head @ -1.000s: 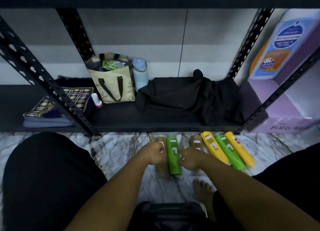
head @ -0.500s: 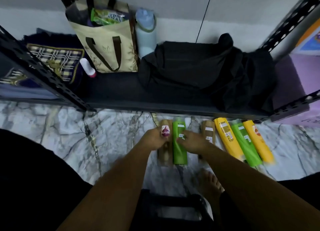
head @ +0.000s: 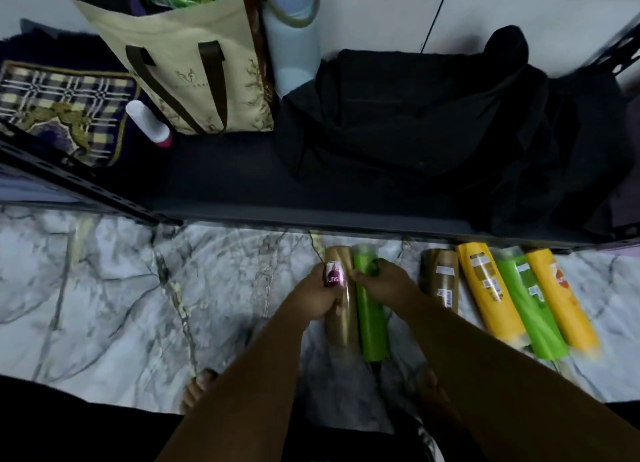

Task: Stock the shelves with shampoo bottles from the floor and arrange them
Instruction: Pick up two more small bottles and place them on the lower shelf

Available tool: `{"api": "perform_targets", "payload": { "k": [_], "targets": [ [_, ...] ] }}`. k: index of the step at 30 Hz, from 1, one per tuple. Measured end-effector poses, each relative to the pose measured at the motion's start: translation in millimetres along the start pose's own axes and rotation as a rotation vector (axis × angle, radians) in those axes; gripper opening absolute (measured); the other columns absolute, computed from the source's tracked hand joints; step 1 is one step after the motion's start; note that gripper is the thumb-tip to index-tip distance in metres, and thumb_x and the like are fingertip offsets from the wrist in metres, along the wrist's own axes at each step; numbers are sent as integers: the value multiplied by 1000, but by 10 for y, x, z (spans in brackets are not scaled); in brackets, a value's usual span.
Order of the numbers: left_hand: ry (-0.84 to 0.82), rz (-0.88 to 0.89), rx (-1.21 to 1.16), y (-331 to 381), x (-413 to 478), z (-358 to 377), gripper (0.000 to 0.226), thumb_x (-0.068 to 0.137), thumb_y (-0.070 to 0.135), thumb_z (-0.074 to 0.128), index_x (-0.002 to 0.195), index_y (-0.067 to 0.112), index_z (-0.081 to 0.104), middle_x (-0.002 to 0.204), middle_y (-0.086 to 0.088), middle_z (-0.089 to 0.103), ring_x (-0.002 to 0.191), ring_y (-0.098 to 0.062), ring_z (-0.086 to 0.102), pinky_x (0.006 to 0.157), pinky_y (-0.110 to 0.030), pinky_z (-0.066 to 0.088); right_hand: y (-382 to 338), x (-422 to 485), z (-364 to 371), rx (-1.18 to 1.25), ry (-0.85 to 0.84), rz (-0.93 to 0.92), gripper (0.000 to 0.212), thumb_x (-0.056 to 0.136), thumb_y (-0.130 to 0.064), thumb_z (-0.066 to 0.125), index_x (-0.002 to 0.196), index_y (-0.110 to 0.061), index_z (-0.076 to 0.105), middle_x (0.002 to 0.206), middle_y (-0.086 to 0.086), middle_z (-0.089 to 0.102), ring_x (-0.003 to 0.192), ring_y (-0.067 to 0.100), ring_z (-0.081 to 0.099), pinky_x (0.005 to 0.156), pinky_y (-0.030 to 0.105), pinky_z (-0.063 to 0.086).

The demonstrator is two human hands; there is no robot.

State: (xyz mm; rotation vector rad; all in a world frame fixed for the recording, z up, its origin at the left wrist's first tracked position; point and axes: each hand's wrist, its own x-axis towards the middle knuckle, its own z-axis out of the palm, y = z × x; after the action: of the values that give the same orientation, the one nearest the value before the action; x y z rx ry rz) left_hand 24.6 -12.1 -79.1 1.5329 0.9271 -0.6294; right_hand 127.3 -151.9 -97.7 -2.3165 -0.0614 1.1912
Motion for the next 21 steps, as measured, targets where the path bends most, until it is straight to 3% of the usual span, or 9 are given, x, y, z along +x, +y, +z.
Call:
{"api": "perform_targets", "payload": {
  "k": [2, 5, 8, 9, 13, 15, 18, 21],
  "targets": [
    [-46, -76, -117, -57, 35, -5, 36, 102, 12, 60, 126, 36, 49, 100, -7, 76, 77, -24, 67, 80, -40, 56, 20, -19, 59, 108, -50, 30, 65, 72, -63, 79, 117, -18, 65, 110, 3, 70, 100, 21, 67, 90, 40, 56],
    [-114, -142, -185, -138, 69, -11, 41, 99, 10, 63, 125, 39, 50, 95, -1, 75, 77, -24, 70, 83, -43, 56, 145, 32, 128, 217, -62, 26, 74, 52, -61, 86, 109, -18, 69, 98, 2, 75, 92, 21, 71, 90, 47, 58],
    [-156, -154, -234, -206, 88, -37, 45, 96, 6, 67, 126, 34, 51, 91, 3, 77, 72, -19, 74, 79, -40, 56, 142, -16, 88, 360, -164, -14, 22, 78, -19, 84, 98, -15, 76, 93, 7, 78, 92, 28, 73, 96, 55, 54],
    [-159, -150, -251, -214, 82, -45, 46, 94, 4, 69, 126, 32, 52, 89, 4, 77, 70, -17, 74, 79, -40, 56, 138, -20, 56, 394, -185, -20, 15, 81, -11, 80, 95, -16, 77, 93, 8, 78, 93, 29, 74, 97, 56, 53],
    [-133, -95, -328, -192, 1, -96, 57, 83, 4, 80, 126, 29, 51, 110, -2, 74, 90, -21, 76, 76, -42, 62, -3, -112, -24, 380, -271, -45, 22, 80, -12, 77, 99, -23, 77, 100, 4, 78, 101, 29, 72, 100, 53, 51],
    [-100, -18, -317, -125, -91, -144, 67, 78, 3, 84, 128, 30, 49, 116, -6, 71, 99, -24, 73, 68, -36, 61, -96, -190, -70, 372, -285, -110, 30, 83, -2, 71, 103, -24, 76, 102, 3, 78, 102, 26, 71, 99, 48, 51],
    [-43, 141, -271, -33, -239, -222, 72, 71, -3, 86, 128, 26, 52, 110, -9, 69, 93, -21, 71, 60, -30, 59, -207, -333, -154, 432, -330, -218, 43, 83, 14, 63, 112, -17, 72, 108, 8, 76, 105, 27, 70, 96, 44, 51],
    [20, 279, -209, 95, -412, -325, 64, 68, -3, 88, 118, 25, 60, 102, -3, 72, 90, -16, 71, 69, -31, 60, -354, -479, -271, 447, -294, -205, 46, 82, 13, 67, 114, -19, 71, 106, 1, 77, 107, 21, 71, 96, 36, 54]
  ]
}}
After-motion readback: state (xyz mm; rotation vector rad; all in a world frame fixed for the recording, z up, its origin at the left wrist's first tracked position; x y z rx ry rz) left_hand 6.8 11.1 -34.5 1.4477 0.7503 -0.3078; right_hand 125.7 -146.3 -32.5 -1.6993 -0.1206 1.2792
